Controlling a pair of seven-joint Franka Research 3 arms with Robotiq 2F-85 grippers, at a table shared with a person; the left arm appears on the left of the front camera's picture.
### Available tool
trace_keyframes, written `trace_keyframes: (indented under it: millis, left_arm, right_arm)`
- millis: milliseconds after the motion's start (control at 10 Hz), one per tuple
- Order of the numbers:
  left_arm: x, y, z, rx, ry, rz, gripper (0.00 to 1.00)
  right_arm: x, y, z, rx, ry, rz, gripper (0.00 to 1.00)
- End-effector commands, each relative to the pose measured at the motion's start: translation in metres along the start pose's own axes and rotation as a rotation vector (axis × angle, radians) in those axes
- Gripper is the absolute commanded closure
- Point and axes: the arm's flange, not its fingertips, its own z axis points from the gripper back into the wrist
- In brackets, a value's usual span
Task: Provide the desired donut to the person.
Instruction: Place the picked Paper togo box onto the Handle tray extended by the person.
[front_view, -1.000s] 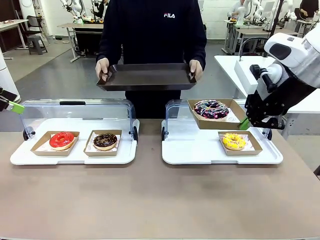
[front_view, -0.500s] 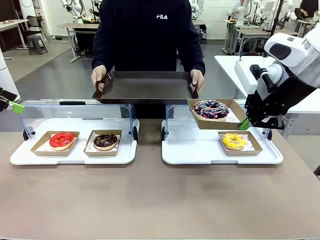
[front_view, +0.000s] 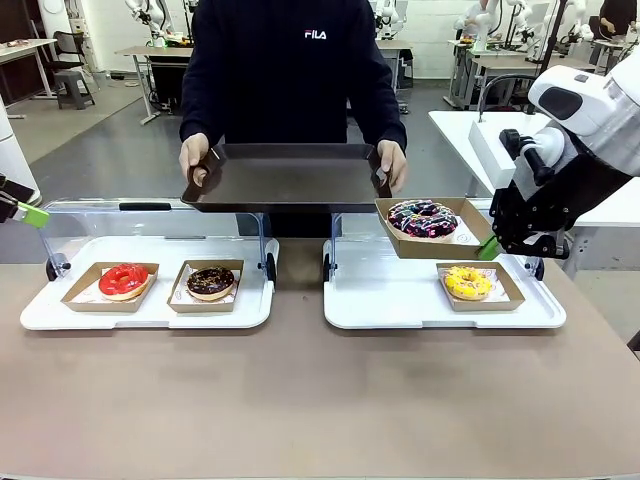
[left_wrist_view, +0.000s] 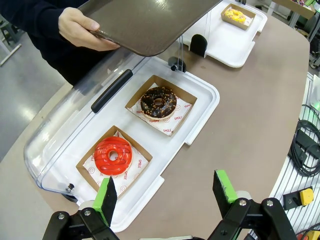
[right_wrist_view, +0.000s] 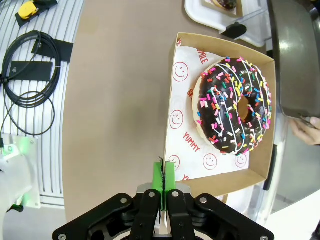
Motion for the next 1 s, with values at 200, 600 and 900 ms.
trace_keyframes:
  millis: [200,600,900]
  left_arm:
    - [-0.0005,0.0004,0.0003,-0.006,-0.009,0.004,0.00]
    - [-0.0005,0.0004,0.0003,-0.006,-0.009,0.004,0.00]
    - [-0.0005,0.0004,0.0003,-0.006,-0.009,0.004,0.00]
  right_arm:
    - [-0.0012,-0.0001,-0.0020,0.006,0.014,0.004,1.00]
    - [-0.0012,-0.0001,-0.0020,0.006,0.014,0.004,1.00]
    - [0.0000,0.0000,0.0000,0.000,0.000,0.000,0.99]
